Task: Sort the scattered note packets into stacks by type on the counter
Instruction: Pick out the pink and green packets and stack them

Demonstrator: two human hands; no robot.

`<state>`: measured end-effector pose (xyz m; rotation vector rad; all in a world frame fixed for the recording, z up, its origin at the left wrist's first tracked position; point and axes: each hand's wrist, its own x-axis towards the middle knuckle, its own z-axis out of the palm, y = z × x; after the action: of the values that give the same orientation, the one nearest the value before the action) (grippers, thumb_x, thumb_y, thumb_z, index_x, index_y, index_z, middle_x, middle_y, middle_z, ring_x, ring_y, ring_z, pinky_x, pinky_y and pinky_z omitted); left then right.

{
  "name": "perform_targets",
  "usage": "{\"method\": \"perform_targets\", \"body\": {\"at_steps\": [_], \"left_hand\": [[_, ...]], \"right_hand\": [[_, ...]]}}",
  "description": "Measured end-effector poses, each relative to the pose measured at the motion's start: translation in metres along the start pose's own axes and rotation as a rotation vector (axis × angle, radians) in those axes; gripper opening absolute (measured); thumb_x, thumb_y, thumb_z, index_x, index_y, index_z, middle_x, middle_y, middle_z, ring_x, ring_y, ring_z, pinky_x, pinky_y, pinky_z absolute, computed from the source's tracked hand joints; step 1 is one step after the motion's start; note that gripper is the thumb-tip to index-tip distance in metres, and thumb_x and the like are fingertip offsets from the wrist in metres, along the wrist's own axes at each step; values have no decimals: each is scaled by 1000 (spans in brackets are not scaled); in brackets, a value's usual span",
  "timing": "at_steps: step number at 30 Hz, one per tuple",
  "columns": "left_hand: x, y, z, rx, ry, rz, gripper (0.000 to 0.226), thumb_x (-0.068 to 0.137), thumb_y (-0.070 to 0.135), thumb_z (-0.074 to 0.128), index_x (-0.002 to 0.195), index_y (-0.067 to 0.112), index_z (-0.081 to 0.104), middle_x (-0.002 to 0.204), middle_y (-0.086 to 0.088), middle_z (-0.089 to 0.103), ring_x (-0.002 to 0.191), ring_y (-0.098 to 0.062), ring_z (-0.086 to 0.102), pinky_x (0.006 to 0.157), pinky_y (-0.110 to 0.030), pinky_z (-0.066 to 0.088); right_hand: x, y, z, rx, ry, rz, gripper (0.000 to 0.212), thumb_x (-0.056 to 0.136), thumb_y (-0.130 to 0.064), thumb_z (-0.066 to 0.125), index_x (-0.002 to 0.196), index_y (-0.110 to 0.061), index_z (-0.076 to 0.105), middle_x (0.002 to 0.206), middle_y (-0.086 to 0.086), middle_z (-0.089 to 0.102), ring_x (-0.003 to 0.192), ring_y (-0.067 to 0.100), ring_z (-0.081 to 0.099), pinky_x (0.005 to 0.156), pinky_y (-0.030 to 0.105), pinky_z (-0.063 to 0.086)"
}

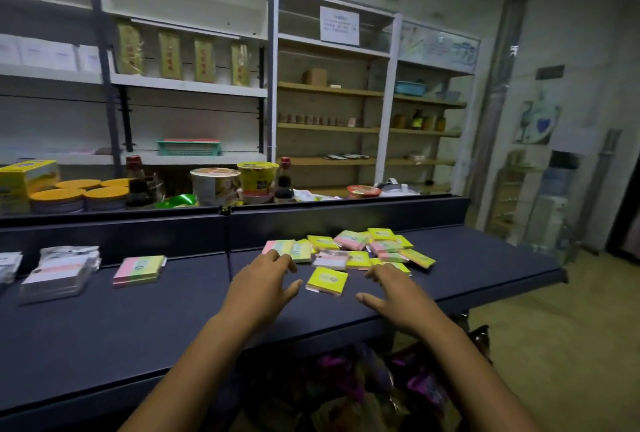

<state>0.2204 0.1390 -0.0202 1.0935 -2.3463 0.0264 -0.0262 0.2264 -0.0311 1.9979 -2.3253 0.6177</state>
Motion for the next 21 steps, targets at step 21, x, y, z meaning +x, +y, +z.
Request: {"method": "perform_targets", "body": {"at_steps": [21], "left_hand": [[134, 27, 100, -69, -32, 25, 29, 94, 48, 51, 116, 31, 55, 118, 9, 55, 110, -12, 53, 78, -29, 46]], "right_hand": [[89, 108, -6, -10, 36, 97, 48, 91, -48, 63, 129, -23, 52, 136, -3, 52, 123, 16, 51, 100, 35, 46]]}}
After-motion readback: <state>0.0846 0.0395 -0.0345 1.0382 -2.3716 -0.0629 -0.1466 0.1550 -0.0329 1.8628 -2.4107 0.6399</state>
